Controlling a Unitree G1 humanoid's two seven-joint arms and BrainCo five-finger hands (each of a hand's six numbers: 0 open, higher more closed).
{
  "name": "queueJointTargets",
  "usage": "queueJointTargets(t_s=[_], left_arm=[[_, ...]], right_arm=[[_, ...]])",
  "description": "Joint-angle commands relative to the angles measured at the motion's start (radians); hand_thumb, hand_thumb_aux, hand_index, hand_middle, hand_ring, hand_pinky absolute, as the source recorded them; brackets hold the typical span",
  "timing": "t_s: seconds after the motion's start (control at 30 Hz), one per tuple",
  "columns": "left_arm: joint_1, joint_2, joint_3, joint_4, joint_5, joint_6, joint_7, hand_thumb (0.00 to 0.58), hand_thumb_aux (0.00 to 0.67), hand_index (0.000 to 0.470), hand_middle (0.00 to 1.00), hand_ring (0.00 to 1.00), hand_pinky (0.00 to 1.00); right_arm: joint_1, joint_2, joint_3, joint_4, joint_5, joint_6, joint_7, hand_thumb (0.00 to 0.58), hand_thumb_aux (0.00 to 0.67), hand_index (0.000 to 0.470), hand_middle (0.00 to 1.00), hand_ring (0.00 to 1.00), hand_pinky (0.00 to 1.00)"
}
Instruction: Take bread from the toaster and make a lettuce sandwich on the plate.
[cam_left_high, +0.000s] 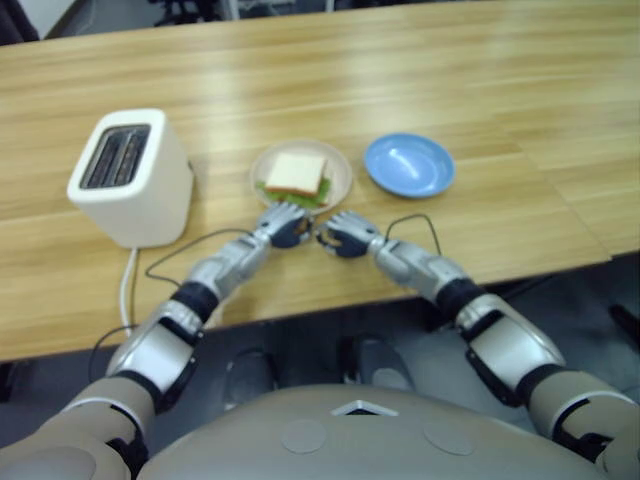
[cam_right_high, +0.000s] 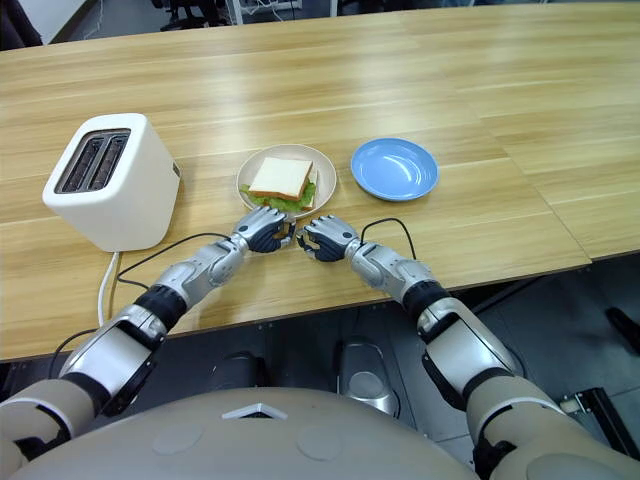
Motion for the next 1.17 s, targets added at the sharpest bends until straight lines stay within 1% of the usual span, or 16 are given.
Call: queueJointTargets(t_s=[0.03, 0.4, 0.43, 0.47, 0.5, 0.57, 0.6, 0.63, 0.67, 0.7, 0.73, 0.77, 0.8, 0.83, 1.0, 1.17], left_arm=[[-0.069, -0.002, 0.012, 0.107, -0.021, 0.013, 0.051, 0.58, 0.67, 0.46, 1.0, 1.0, 1.0], [-0.035, 0.07, 0.045, -0.016, -0.05, -0.01, 0.202, 0.58, 0.67, 0.46, 1.0, 1.0, 1.0], [-0.015, 0.08, 0.058, -0.054, -0.058, -0.012, 0.213, 0.558, 0.539, 0.37, 1.0, 1.0, 1.0], [0.004, 0.088, 0.069, -0.089, -0.065, -0.015, 0.219, 0.517, 0.449, 0.308, 1.0, 1.0, 1.0], [0.037, 0.101, 0.083, -0.148, -0.068, -0.015, 0.23, 0.0, 0.0, 0.0, 1.0, 1.0, 1.0], [0.108, 0.122, 0.116, -0.269, -0.094, -0.043, 0.245, 0.0, 0.0, 0.0, 1.0, 1.0, 1.0], [0.147, 0.132, 0.134, -0.335, -0.103, -0.054, 0.256, 0.0, 0.0, 0.0, 1.0, 1.0, 1.0], [0.19, 0.139, 0.155, -0.4, -0.13, -0.083, 0.255, 0.0, 0.0, 0.0, 1.0, 1.0, 1.0], [0.232, 0.143, 0.177, -0.459, -0.17, -0.118, 0.244, 0.0, 0.0, 0.0, 1.0, 1.0, 1.0], [0.273, 0.145, 0.203, -0.516, -0.209, -0.148, 0.238, 0.0, 0.0, 0.0, 1.0, 1.0, 1.0], [0.317, 0.146, 0.233, -0.576, -0.274, -0.198, 0.222, 0.0, 0.0, 0.0, 0.98, 0.98, 0.98], [0.357, 0.15, 0.255, -0.632, -0.336, -0.244, 0.199, 0.0, 0.0, 0.0, 0.62, 0.62, 0.62], [0.395, 0.153, 0.273, -0.686, -0.399, -0.288, 0.17, 0.0, 0.0, 0.0, 0.52, 0.52, 0.52], [0.429, 0.155, 0.284, -0.732, -0.476, -0.326, 0.133, 0.0, 0.0, 0.0, 0.01, 0.01, 0.01], [0.562, 0.16, 0.307, -0.937, -0.851, -0.43, -0.051, 0.0, 0.0, 0.0, 0.0, 0.0, 0.0], [0.654, 0.139, 0.351, -1.072, -1.077, -0.445, -0.161, 0.0, 0.0, 0.0, 0.0, 0.0, 0.0]], right_arm=[[-0.061, 0.028, 0.029, 0.148, -0.022, 0.06, -0.038, 0.58, 0.67, 0.46, 1.0, 1.0, 1.0], [-0.129, 0.055, 0.03, 0.198, 0.005, 0.045, -0.161, 0.58, 0.67, 0.46, 1.0, 1.0, 1.0], [-0.125, 0.052, 0.027, 0.192, 0.008, 0.04, -0.187, 0.58, 0.67, 0.46, 1.0, 1.0, 1.0], [-0.122, 0.05, 0.024, 0.186, 0.013, 0.029, -0.201, 0.58, 0.67, 0.46, 1.0, 1.0, 1.0], [-0.114, 0.047, 0.013, 0.177, 0.028, 0.009, -0.21, 0.58, 0.67, 0.46, 1.0, 1.0, 1.0], [-0.094, 0.038, -0.017, 0.15, 0.068, -0.047, -0.23, 0.58, 0.67, 0.46, 0.98, 0.98, 0.98], [-0.082, 0.032, -0.036, 0.134, 0.092, -0.073, -0.231, 0.58, 0.67, 0.46, 0.83, 0.83, 0.83], [-0.066, 0.024, -0.055, 0.113, 0.115, -0.106, -0.23, 0.539, 0.491, 0.337, 0.75, 0.75, 0.75], [-0.047, 0.017, -0.076, 0.088, 0.15, -0.163, -0.215, 0.0, 0.0, 0.0, 0.51, 0.51, 0.51], [-0.023, 0.012, -0.101, 0.062, 0.198, -0.226, -0.179, 0.0, 0.0, 0.0, 0.0, 0.0, 0.0], [0.01, 0.012, -0.136, 0.029, 0.278, -0.305, -0.121, 0.0, 0.0, 0.0, 0.0, 0.0, 0.0], [0.046, 0.015, -0.168, -0.009, 0.373, -0.384, -0.058, 0.0, 0.0, 0.0, 0.0, 0.0, 0.0], [0.086, 0.019, -0.193, -0.056, 0.488, -0.445, 0.029, 0.0, 0.0, 0.0, 0.0, 0.0, 0.0], [0.126, 0.022, -0.208, -0.106, 0.598, -0.484, 0.108, 0.0, 0.0, 0.0, 0.0, 0.0, 0.0], [0.326, -0.007, -0.233, -0.438, 1.007, -0.425, 0.412, 0.0, 0.0, 0.0, 0.0, 0.0, 0.0], [0.474, 0.0, -0.32, -0.731, 1.133, -0.386, 0.441, 0.0, 0.0, 0.0, 0.0, 0.0, 0.0]])
